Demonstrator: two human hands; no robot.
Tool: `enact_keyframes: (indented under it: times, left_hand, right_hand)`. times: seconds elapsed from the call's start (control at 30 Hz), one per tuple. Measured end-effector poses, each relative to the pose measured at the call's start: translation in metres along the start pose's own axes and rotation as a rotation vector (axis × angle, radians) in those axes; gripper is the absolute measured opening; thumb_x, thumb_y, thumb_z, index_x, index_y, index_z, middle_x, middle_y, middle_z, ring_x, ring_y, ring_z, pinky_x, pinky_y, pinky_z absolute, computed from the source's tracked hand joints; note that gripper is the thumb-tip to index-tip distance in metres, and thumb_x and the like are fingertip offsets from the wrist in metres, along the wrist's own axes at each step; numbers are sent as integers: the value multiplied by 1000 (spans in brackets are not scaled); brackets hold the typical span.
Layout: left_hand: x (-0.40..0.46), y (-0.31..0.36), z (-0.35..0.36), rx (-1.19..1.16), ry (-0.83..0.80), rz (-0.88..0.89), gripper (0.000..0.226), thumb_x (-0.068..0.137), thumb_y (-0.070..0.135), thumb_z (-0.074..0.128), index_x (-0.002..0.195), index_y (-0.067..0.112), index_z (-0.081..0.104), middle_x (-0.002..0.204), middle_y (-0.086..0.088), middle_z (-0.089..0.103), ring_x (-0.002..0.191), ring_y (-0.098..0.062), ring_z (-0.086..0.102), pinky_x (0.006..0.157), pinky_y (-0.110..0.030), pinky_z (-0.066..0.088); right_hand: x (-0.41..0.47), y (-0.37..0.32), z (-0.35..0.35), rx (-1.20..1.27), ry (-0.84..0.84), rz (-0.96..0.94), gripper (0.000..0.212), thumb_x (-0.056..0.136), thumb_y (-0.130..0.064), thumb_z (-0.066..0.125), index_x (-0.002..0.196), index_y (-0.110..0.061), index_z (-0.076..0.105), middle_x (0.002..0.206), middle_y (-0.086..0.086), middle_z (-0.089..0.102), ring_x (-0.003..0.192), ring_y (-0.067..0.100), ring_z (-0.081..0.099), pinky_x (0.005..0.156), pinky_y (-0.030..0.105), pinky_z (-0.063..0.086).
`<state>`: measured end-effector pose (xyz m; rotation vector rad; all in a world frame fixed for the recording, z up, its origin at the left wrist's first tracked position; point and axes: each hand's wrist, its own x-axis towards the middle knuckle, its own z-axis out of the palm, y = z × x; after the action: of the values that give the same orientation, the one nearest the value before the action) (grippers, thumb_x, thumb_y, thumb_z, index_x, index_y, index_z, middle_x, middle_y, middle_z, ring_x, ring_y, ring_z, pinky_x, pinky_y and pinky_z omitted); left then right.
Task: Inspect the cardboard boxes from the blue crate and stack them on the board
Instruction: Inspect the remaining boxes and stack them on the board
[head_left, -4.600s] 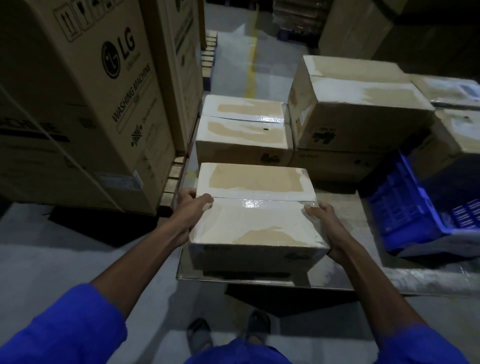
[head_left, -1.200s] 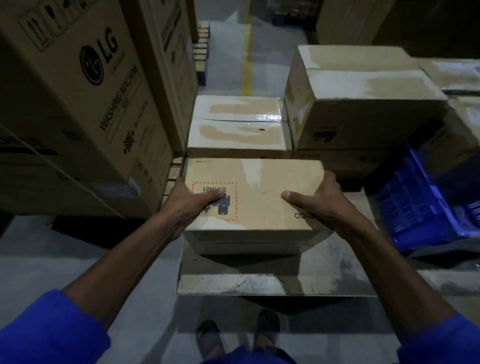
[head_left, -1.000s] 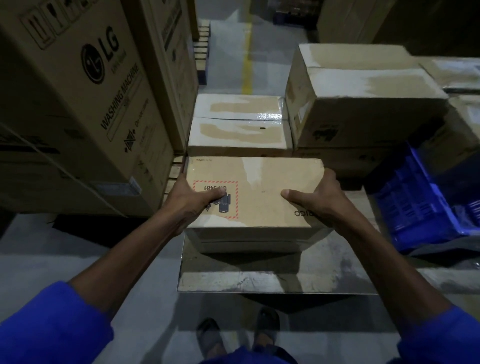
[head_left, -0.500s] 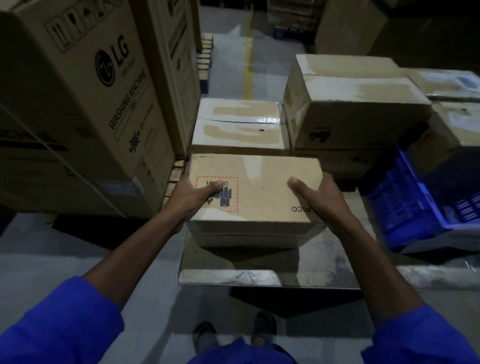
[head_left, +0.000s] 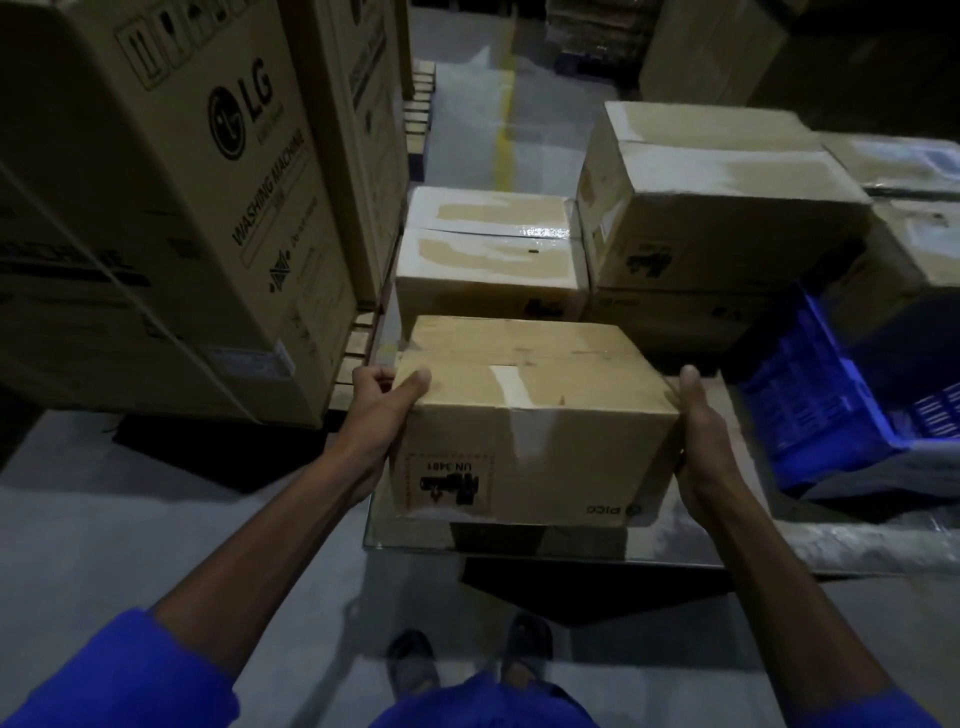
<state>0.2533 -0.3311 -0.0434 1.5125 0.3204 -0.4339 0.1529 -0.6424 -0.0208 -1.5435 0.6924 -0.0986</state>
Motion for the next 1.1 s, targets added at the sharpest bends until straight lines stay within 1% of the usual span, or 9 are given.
enact_keyframes:
  times: [0.17,0.27,0.4,0.53,0.6,0.7,0.83,0.97,1.1]
  left_hand:
    - [13,-13,-10,-2,-41,-49,69,89,7,75,146,28,43,143,-2,48,127,-28,53,105,-53,51]
    - [17,-24,-13,135,-29,-64,86,77,1,81,148,31,43,143,-3,47,125,-29,52,98,-53,56]
    - [22,-34,-5,166,34,-42,75,80,8,83,144,24,47,134,-7,55,106,-20,61,74,-34,58]
    - [39,-34,0,258,109,-27,65,83,35,84,134,24,45,134,-7,54,101,-16,60,69,-30,52]
    - [43,-33,3,324,98,-60,72,79,48,83,133,26,42,132,-7,54,105,-23,62,76,-38,57]
    - [47,-33,6,361,52,-112,86,72,58,82,140,23,42,127,-8,61,105,-26,65,86,-47,59]
    - [50,-30,9,409,65,-89,72,80,45,83,137,21,48,125,-7,62,107,-26,64,89,-48,57]
    - [50,-31,8,425,71,-98,99,54,66,79,137,25,46,128,-5,59,107,-26,63,91,-49,58]
    - [61,-40,2,408,57,-112,107,44,73,77,138,31,46,132,-4,57,108,-26,63,91,-50,59]
  right_hand:
    - [11,15,-6,-11,-15,136,38,105,-23,52,143,-18,54,134,13,58,121,33,58,104,50,50]
    - [13,19,-3,-52,-70,181,29,101,-9,51,126,-21,57,131,14,58,118,33,58,105,56,51]
    - [20,30,4,-182,-86,185,20,102,-28,60,120,-20,57,133,13,58,119,31,60,101,54,53]
    - [44,35,12,-316,-134,151,95,70,-75,74,144,-21,50,136,6,61,118,28,63,100,54,55]
    - [59,41,15,-367,-150,113,113,58,-83,79,147,-22,47,136,3,62,119,26,63,100,52,56]
    - [74,52,17,-382,-114,82,112,54,-81,86,144,-26,49,133,0,66,116,23,65,98,49,57]
    - [69,43,26,-381,-71,70,83,71,-54,90,139,-20,58,126,1,69,113,24,66,97,45,57]
    - [70,40,25,-380,-114,101,107,60,-64,90,147,-20,45,136,3,63,119,25,62,96,42,56]
    - [75,41,25,-369,-125,121,94,77,-43,90,150,-16,37,136,5,60,120,25,60,88,35,51]
